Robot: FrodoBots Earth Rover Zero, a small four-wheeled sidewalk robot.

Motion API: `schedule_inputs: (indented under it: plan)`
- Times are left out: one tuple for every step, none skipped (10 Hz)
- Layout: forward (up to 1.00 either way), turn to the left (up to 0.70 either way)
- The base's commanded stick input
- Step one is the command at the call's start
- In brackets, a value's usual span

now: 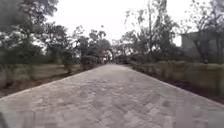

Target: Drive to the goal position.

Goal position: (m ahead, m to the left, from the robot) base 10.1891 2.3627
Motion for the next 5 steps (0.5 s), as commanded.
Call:
schedule_inputs:
  plan:
    - [0.85, 0.0]
    - [0.85, 0.0]
    - [0.85, 0.0]
    - [0.85, 0.0]
    - [0.85, 0.0]
